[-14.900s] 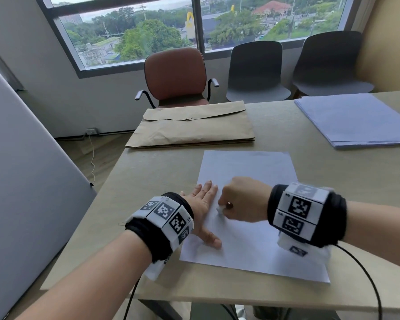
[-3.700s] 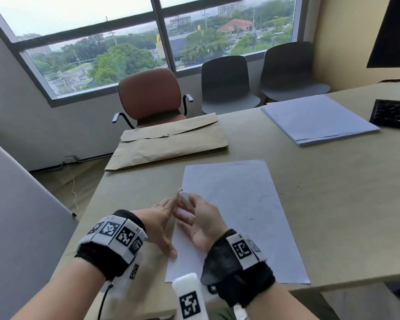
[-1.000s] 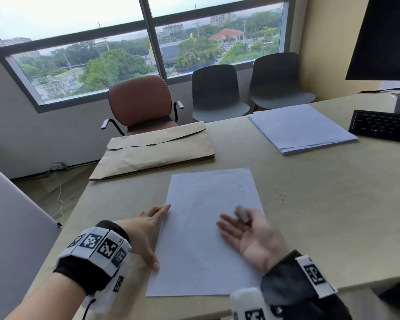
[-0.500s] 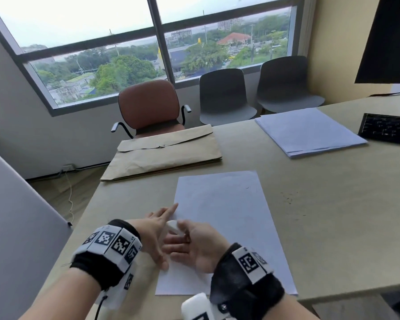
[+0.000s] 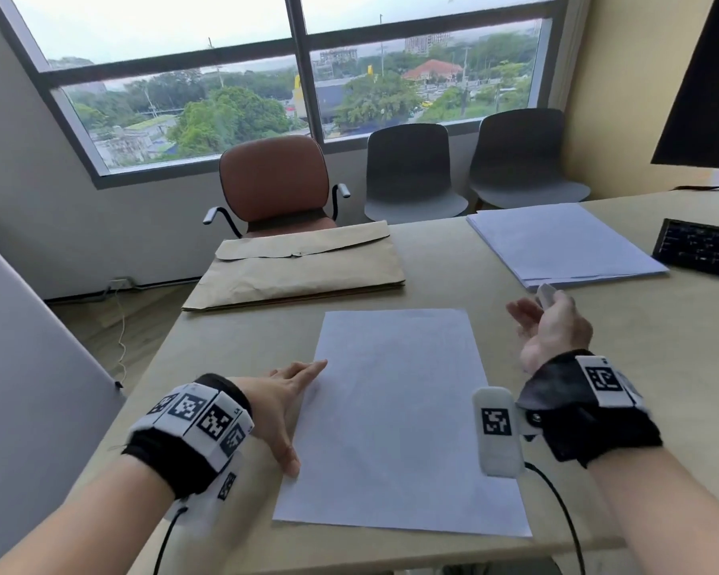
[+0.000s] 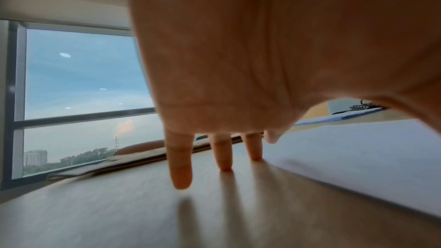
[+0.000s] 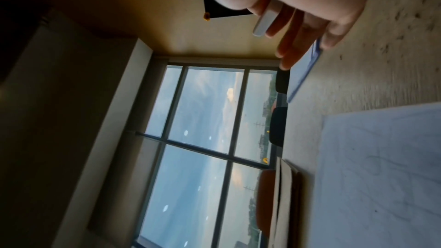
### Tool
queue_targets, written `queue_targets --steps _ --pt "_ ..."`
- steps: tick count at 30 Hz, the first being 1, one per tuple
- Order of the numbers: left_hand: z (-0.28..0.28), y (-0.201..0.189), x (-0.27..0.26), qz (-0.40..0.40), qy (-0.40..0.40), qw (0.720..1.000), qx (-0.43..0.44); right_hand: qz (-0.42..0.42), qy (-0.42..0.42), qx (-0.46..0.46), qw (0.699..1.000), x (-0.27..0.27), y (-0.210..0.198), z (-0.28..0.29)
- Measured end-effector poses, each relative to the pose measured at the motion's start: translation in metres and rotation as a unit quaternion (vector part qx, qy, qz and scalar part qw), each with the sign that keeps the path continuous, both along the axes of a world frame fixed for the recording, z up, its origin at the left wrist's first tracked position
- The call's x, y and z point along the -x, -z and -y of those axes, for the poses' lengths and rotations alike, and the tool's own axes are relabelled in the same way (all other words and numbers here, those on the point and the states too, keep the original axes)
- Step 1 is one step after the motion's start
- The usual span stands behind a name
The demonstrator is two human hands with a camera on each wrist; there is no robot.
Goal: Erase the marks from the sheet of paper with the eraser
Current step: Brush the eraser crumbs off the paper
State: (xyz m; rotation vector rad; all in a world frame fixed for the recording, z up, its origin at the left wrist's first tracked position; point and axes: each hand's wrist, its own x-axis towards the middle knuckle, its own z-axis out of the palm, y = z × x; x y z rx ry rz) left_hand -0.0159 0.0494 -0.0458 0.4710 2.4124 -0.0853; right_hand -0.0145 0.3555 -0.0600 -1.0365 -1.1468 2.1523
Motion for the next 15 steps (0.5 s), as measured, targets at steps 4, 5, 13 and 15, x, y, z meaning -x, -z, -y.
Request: queue_targets --steps 4,5,13,15 --pt "-0.004 -0.011 0.005 0.002 -0.006 1.000 -0.013 -0.033 -0.038 0.029 0.998 -0.013 -0.008 0.003" --pt "-0.006 -0.014 0.006 -0.005 -0.011 1.000 -0.027 -0.027 -0.051 0.025 0.998 -0.015 -0.010 0.003" --pt "-0.028 -0.016 0.021 -0.176 -0.124 0.956 -0.202 0.023 -0.121 -0.050 0.991 -0.015 -0.014 -0.005" --pt "-0.034 -0.014 0.024 -0.202 -0.131 0.944 -0.225 0.025 -0.145 -0.058 0.987 -0.013 -0.014 -0.009"
